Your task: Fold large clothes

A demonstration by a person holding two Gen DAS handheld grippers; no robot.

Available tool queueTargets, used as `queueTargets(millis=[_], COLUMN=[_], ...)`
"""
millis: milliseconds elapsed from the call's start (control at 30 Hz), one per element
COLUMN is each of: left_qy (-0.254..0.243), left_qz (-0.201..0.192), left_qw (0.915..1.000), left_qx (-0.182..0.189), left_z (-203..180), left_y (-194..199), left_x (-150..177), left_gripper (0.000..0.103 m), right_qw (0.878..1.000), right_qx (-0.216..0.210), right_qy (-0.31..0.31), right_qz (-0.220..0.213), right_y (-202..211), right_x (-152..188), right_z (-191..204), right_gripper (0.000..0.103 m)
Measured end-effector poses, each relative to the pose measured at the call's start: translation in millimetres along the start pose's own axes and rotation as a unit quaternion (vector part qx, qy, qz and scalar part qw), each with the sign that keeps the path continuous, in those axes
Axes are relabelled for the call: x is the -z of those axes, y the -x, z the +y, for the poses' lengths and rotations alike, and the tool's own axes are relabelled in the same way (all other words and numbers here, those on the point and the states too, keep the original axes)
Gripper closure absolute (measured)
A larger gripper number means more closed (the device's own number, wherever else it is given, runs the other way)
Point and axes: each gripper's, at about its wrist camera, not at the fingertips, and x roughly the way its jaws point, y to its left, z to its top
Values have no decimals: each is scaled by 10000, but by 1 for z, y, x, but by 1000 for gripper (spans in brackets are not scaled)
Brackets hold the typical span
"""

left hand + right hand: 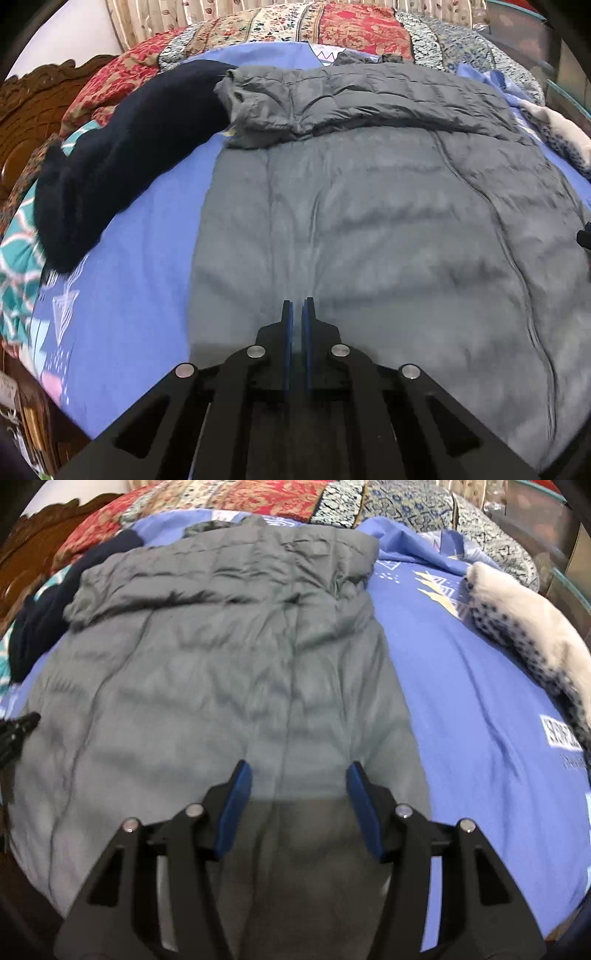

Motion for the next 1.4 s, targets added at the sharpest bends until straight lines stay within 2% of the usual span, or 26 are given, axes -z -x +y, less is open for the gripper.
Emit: queueTargets(millis=[67,233,400,500,633,767,900,1067,1167,1200,1300,1333,1367,1400], left_qy=[54,426,1078,1318,1477,1583,1595,1831,1881,1888,1814,1721,1652,1588], left_qz=[-69,-14,217,331,370,549,730,907,920,903,726,629,576,521], left_qw=[10000,9990,9932,9895,9846,9777,9746,9587,9534,9524,9523,9546,9561,9573], left_qx=[44,112,379,482,855,1269,1390,1977,2174,2217,2346,2349,2349,2360], left_z=[6,43,75,82,78,70,63,57,55,55,50,48,46,44], left_y=[15,47,55,53,55,49,41,32,30,31,40,45,48,52], left_x=[11,49,81,94,105,115,124,126,126,126,122,120,118,115], left_gripper=[74,73,67,67,65,56,52,43,42,42,44,53,68,73], right_qw=[9997,9934,9899,9870,9862,9846,9817,9743,9688,9671,9648,9643,9632,9613], right_qx=[-159,-576,-604,-829,-1048,-1285,-1471,-1808,-2061,-2155,-2326,-2359,-2419,-2500], right_qy=[-113,-866,-1202,-1348,-1273,-1188,-1206,-1329,-1356,-1336,-1218,-1199,-1170,-1161], right_qz=[-162,-492,-454,-273,-125,-1,80,175,226,204,139,113,80,32], right_y=[20,64,78,74,70,68,67,63,63,66,72,74,77,80], right_x=[17,70,108,123,134,140,145,149,149,149,144,143,140,137], right_z=[-5,-43,-68,-72,-61,-51,-45,-40,-36,-34,-32,-31,-31,-32], right_gripper=[50,50,50,50,50,50,50,50,51,61,80,84,91,95])
